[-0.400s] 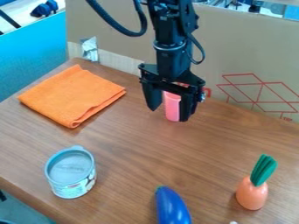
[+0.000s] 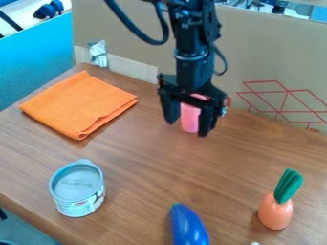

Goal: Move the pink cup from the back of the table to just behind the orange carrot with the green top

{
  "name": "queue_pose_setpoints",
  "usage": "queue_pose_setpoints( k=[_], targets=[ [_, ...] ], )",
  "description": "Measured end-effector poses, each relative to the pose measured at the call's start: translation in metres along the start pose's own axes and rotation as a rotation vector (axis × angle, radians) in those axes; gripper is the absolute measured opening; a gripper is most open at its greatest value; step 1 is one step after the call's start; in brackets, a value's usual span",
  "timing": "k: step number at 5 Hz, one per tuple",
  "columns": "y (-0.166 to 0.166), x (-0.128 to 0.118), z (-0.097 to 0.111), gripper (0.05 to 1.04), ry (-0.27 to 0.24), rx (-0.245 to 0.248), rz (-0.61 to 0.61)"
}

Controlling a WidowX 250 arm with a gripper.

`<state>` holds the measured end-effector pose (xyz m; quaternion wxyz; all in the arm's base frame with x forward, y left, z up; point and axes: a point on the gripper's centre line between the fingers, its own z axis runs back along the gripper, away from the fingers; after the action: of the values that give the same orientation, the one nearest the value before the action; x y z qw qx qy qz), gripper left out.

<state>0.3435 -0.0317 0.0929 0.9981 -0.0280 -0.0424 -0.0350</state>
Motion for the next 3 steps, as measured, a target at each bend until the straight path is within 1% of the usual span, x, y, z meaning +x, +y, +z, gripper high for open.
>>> queue_pose_setpoints(
  k=[1, 2, 3],
  targets=[
    [-0.003, 0.015, 0.013, 1.007, -0.024, -0.005, -0.031],
    [-0.004, 0.028, 0.016, 1.007, -0.02, -0.013, -0.036],
    [0.0, 0.042, -0.004, 1.007, 0.083, 0.008, -0.014]
  ],
)
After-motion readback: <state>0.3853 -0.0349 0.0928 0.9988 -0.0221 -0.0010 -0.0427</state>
